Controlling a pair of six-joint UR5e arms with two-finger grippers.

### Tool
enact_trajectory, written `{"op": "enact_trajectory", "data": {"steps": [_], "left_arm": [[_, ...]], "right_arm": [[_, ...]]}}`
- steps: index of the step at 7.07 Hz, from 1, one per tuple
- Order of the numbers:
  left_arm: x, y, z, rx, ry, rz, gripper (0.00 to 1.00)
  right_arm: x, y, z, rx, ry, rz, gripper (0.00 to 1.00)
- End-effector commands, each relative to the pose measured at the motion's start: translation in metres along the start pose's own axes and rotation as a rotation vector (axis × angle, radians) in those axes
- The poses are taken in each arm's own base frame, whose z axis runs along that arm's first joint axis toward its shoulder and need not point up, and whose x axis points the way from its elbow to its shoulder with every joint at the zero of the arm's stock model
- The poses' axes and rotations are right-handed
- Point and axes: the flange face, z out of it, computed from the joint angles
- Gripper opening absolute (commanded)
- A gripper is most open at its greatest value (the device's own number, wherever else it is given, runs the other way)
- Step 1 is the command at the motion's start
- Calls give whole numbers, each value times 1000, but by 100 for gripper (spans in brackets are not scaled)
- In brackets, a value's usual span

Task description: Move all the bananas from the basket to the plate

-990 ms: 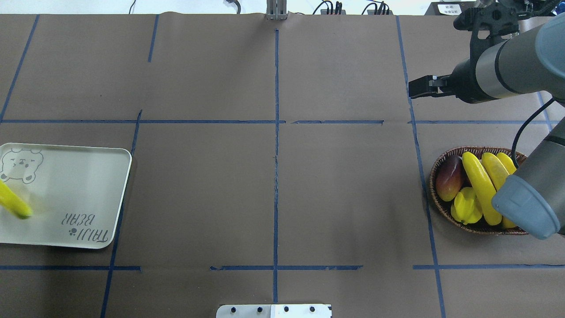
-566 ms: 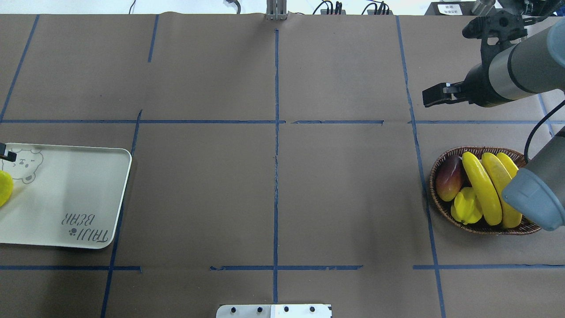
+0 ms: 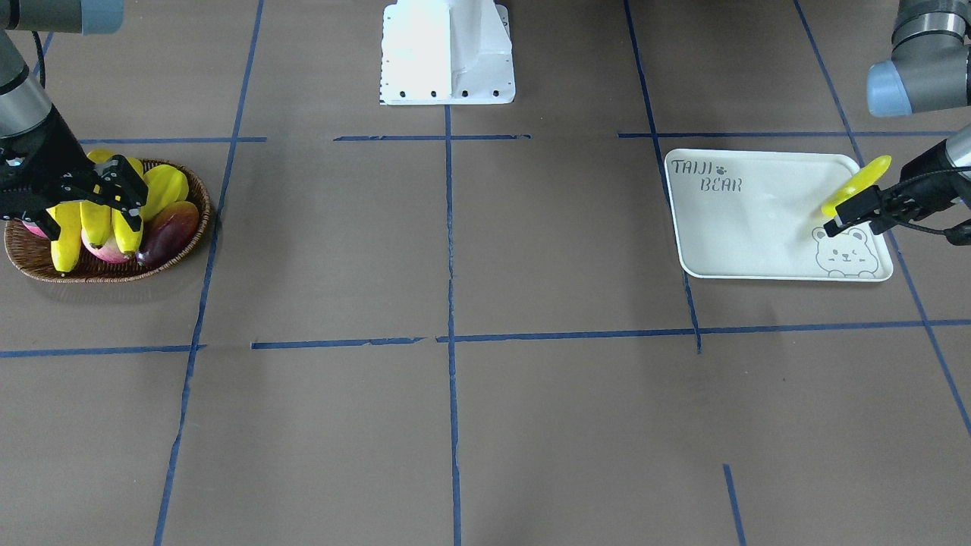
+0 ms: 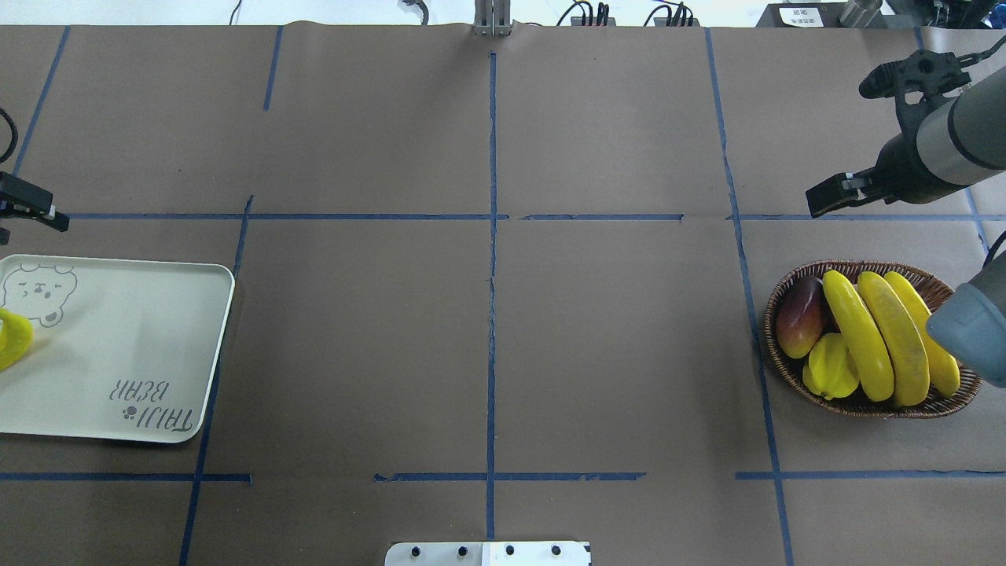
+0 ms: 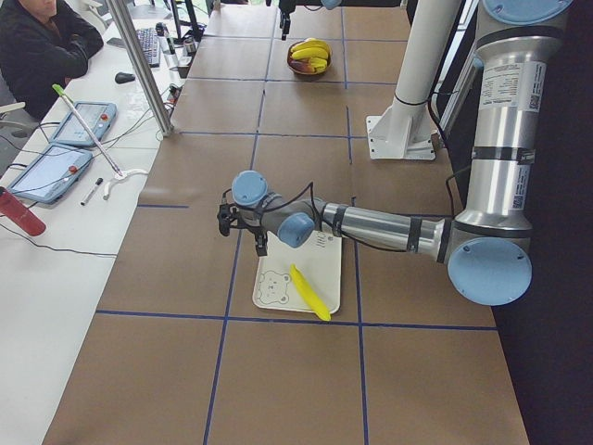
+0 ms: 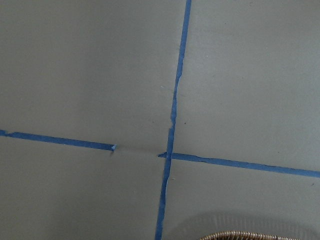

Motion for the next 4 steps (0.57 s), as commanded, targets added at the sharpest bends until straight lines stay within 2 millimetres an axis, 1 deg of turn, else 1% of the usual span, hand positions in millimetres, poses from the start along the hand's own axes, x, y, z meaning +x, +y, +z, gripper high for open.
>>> {"op": "enact_trajectory", "data": {"steps": [1,2,3,4], "left_arm": [[76,-12,-45,3,-8,-18,100],[85,-11,-50,8,-2,-37,100],[98,-14,-55,20,8,-52,100],[106,-15,-57,23,14,-59,100]], "right_arm": [[39,25,29,-65,15,-31,100],[65,45,52,-132,-5,-19,100],[98,37,55,-164,-76,10,100],[128,25,62,-194,-132,24,100]]}}
